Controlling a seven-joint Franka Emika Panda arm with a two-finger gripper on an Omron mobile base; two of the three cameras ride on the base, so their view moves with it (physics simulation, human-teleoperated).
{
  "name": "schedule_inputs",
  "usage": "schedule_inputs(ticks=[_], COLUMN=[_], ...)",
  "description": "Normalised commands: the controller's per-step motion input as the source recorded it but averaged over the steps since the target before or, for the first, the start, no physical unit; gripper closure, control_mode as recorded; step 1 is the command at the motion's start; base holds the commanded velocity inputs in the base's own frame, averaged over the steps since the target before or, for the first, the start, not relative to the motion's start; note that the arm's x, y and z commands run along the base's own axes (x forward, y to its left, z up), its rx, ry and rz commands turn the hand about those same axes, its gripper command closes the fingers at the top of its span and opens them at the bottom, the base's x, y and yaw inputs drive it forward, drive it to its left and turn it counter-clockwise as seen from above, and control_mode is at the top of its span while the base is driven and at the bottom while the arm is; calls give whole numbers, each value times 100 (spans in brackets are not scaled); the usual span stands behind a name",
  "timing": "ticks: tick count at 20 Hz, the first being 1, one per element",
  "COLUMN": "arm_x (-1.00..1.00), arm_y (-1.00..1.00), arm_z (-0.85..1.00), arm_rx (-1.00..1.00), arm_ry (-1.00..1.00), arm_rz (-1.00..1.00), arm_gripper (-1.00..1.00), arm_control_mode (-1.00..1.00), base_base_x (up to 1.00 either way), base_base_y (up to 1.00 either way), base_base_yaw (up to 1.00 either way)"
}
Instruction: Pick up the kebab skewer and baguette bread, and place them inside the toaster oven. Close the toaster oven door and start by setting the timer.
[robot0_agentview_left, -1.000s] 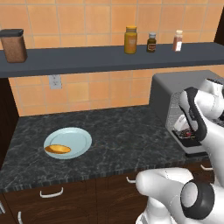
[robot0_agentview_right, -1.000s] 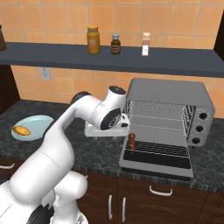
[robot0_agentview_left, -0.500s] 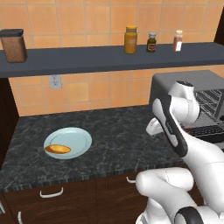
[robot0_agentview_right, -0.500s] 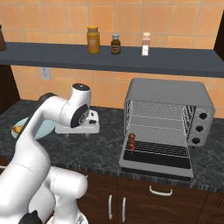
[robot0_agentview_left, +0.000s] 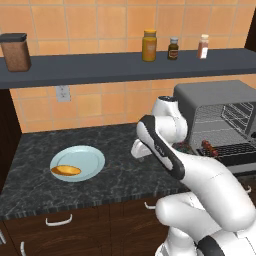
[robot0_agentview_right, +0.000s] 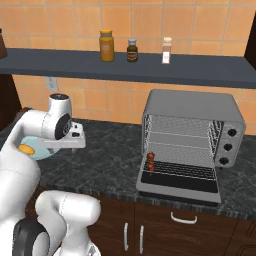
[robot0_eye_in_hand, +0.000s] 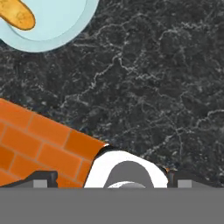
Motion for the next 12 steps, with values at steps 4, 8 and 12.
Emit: schedule_inputs(ticks=[4, 8, 12], arm_x=[33, 41, 44], arm_y=[100, 100, 100], arm_z=[1, -2, -10], arm_rx=[-7, -8, -9], arm_ry=[20, 18, 8], arm_rz=[19, 33, 31], arm_gripper=[-100, -100, -100], arm_control_mode=[-100, -100, -100], base_base_x=[0, 0, 0], base_base_y=[0, 0, 0], base_base_yaw=[0, 0, 0])
